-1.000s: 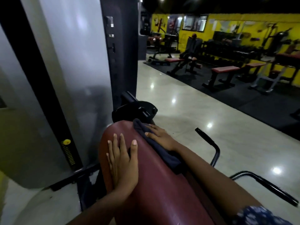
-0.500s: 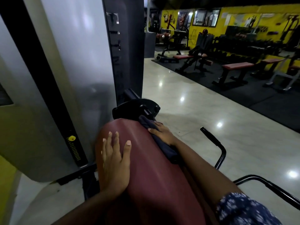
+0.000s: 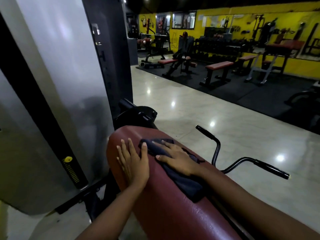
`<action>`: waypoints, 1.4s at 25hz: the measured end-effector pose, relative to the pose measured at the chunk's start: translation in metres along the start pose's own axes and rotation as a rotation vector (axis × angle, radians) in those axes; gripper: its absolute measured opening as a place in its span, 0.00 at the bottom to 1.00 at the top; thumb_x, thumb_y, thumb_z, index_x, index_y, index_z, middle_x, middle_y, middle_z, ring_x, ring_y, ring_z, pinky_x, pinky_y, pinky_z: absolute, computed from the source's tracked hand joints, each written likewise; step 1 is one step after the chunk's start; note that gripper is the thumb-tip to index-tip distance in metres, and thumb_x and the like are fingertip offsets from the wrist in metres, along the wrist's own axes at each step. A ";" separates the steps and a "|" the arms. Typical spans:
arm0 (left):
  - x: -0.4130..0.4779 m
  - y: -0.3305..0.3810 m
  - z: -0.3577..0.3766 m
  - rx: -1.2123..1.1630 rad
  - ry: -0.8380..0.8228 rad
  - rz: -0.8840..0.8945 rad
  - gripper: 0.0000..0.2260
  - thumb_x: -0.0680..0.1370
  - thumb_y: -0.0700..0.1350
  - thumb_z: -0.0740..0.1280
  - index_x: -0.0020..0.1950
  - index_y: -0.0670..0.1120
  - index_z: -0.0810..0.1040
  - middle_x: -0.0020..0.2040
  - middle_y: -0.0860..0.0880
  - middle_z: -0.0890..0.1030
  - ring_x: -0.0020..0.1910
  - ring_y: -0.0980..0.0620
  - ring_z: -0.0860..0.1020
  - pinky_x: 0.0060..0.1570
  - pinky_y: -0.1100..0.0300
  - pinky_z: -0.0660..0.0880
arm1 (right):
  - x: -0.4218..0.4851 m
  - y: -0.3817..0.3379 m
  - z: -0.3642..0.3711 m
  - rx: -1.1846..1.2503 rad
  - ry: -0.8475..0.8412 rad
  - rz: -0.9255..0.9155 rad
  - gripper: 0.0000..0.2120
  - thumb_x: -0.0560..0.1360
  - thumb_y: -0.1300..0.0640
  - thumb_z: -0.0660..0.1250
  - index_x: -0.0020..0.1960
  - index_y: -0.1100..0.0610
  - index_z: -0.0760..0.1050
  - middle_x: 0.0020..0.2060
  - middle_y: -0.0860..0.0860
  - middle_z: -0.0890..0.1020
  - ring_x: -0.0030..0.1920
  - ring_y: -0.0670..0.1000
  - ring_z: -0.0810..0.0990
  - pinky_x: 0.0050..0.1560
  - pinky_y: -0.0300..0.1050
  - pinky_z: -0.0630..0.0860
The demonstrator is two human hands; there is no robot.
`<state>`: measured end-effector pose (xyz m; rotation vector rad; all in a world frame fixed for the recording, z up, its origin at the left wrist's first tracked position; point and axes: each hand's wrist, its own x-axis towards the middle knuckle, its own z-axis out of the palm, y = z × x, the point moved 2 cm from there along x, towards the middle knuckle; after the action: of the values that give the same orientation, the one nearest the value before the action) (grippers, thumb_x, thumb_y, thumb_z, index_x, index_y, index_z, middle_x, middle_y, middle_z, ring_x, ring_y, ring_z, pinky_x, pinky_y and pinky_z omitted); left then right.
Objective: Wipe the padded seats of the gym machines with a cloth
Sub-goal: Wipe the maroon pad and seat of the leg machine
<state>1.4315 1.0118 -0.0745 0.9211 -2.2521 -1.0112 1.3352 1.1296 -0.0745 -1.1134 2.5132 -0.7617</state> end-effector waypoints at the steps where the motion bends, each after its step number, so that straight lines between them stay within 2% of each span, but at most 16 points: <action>1: -0.014 0.001 0.003 0.002 0.010 0.066 0.34 0.76 0.66 0.46 0.77 0.48 0.53 0.79 0.48 0.49 0.77 0.52 0.43 0.74 0.53 0.38 | -0.006 0.005 -0.001 0.051 0.007 -0.028 0.30 0.74 0.35 0.54 0.74 0.40 0.54 0.75 0.47 0.57 0.75 0.51 0.54 0.74 0.53 0.52; 3: -0.046 0.008 0.005 0.013 0.015 0.231 0.39 0.71 0.71 0.40 0.76 0.50 0.53 0.77 0.53 0.49 0.76 0.55 0.43 0.72 0.55 0.36 | -0.005 0.034 -0.009 0.187 0.023 0.030 0.30 0.74 0.39 0.58 0.74 0.47 0.59 0.74 0.49 0.61 0.73 0.50 0.59 0.72 0.43 0.54; 5: -0.068 0.012 0.010 0.047 -0.016 0.381 0.39 0.70 0.74 0.37 0.75 0.53 0.51 0.76 0.56 0.49 0.76 0.57 0.43 0.72 0.57 0.34 | -0.010 0.070 -0.018 0.213 0.005 0.166 0.27 0.78 0.45 0.60 0.74 0.51 0.60 0.73 0.52 0.63 0.72 0.52 0.62 0.67 0.37 0.55; 9: -0.070 0.012 0.009 0.136 -0.024 0.491 0.38 0.73 0.71 0.41 0.75 0.50 0.59 0.76 0.53 0.59 0.76 0.54 0.48 0.73 0.52 0.37 | -0.026 0.110 -0.021 0.171 0.013 0.393 0.27 0.77 0.42 0.59 0.74 0.49 0.60 0.73 0.53 0.64 0.71 0.55 0.64 0.70 0.45 0.60; 12: -0.070 0.014 0.010 0.166 -0.046 0.492 0.34 0.73 0.65 0.45 0.74 0.50 0.63 0.75 0.52 0.63 0.76 0.53 0.50 0.73 0.50 0.38 | -0.050 0.084 -0.015 0.045 0.038 0.293 0.27 0.76 0.40 0.58 0.74 0.46 0.59 0.73 0.49 0.63 0.72 0.54 0.61 0.71 0.51 0.58; 15: -0.069 0.013 0.005 0.217 -0.088 0.526 0.33 0.72 0.66 0.45 0.72 0.52 0.67 0.74 0.52 0.65 0.77 0.49 0.51 0.72 0.49 0.37 | -0.089 0.072 -0.013 0.113 0.057 0.157 0.28 0.76 0.42 0.59 0.74 0.48 0.59 0.74 0.49 0.62 0.73 0.50 0.60 0.73 0.50 0.56; 16: -0.071 0.014 0.003 0.248 -0.115 0.587 0.33 0.73 0.66 0.46 0.70 0.52 0.70 0.73 0.52 0.67 0.77 0.48 0.53 0.72 0.48 0.37 | -0.098 0.080 -0.017 0.138 0.034 0.178 0.29 0.76 0.41 0.59 0.74 0.49 0.60 0.74 0.50 0.62 0.72 0.50 0.60 0.73 0.49 0.56; 19: -0.093 0.025 0.004 0.350 -0.272 0.947 0.28 0.77 0.65 0.47 0.65 0.51 0.76 0.66 0.52 0.76 0.72 0.49 0.66 0.72 0.46 0.47 | -0.125 0.111 -0.031 0.140 0.008 0.374 0.44 0.65 0.25 0.55 0.74 0.47 0.59 0.73 0.50 0.63 0.72 0.52 0.62 0.73 0.47 0.55; 20: -0.100 0.029 0.005 0.366 -0.316 1.049 0.28 0.78 0.64 0.47 0.63 0.51 0.77 0.63 0.52 0.78 0.69 0.49 0.70 0.71 0.46 0.51 | -0.136 0.120 -0.036 0.133 -0.011 0.438 0.42 0.66 0.26 0.54 0.74 0.47 0.58 0.73 0.51 0.63 0.72 0.53 0.62 0.73 0.45 0.55; 22: -0.108 0.037 0.008 0.368 -0.364 1.159 0.28 0.79 0.63 0.46 0.61 0.51 0.79 0.60 0.53 0.80 0.63 0.49 0.76 0.68 0.49 0.56 | -0.164 0.137 -0.039 0.108 -0.004 0.535 0.30 0.76 0.38 0.55 0.74 0.48 0.58 0.73 0.54 0.64 0.71 0.56 0.63 0.68 0.45 0.57; 23: -0.109 0.039 0.009 0.365 -0.375 1.174 0.28 0.78 0.63 0.46 0.60 0.51 0.79 0.59 0.53 0.81 0.62 0.49 0.77 0.67 0.50 0.58 | -0.178 0.145 -0.040 0.125 0.010 0.588 0.27 0.77 0.41 0.55 0.74 0.49 0.59 0.72 0.54 0.65 0.70 0.57 0.65 0.67 0.46 0.59; 26: -0.109 0.037 0.009 0.357 -0.381 1.151 0.23 0.76 0.60 0.52 0.60 0.51 0.79 0.58 0.52 0.81 0.61 0.49 0.77 0.66 0.52 0.62 | -0.206 0.143 -0.037 0.079 0.044 0.707 0.33 0.70 0.34 0.56 0.73 0.43 0.59 0.73 0.52 0.63 0.71 0.58 0.63 0.70 0.52 0.59; 27: -0.109 0.038 0.009 0.356 -0.380 1.140 0.23 0.76 0.60 0.53 0.60 0.51 0.79 0.58 0.52 0.81 0.61 0.49 0.77 0.66 0.51 0.63 | -0.211 0.137 -0.037 0.056 0.046 0.703 0.32 0.72 0.34 0.57 0.73 0.42 0.58 0.74 0.52 0.62 0.72 0.58 0.61 0.71 0.52 0.58; 31: -0.113 0.040 0.007 0.364 -0.359 1.142 0.23 0.76 0.58 0.52 0.59 0.50 0.80 0.57 0.51 0.82 0.60 0.48 0.77 0.65 0.50 0.65 | -0.222 0.063 -0.035 0.008 0.064 0.697 0.28 0.75 0.37 0.54 0.74 0.41 0.57 0.75 0.51 0.59 0.73 0.58 0.56 0.72 0.57 0.54; 33: -0.112 0.041 0.008 0.360 -0.336 1.159 0.23 0.76 0.55 0.51 0.59 0.48 0.80 0.56 0.49 0.82 0.59 0.47 0.78 0.64 0.50 0.64 | -0.222 0.017 -0.028 -0.112 0.144 0.692 0.27 0.76 0.38 0.52 0.73 0.42 0.57 0.74 0.53 0.61 0.72 0.60 0.58 0.70 0.58 0.55; 35: -0.110 0.038 0.009 0.346 -0.375 1.176 0.24 0.77 0.53 0.49 0.60 0.45 0.80 0.57 0.47 0.82 0.60 0.46 0.78 0.64 0.50 0.64 | -0.223 -0.022 -0.010 -0.308 0.317 0.733 0.25 0.76 0.40 0.51 0.72 0.44 0.60 0.71 0.55 0.65 0.69 0.62 0.62 0.67 0.59 0.57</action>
<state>1.4821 1.1171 -0.0679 -0.5768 -2.6551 -0.2399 1.4909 1.2876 -0.0431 -0.0696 3.0526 -0.3638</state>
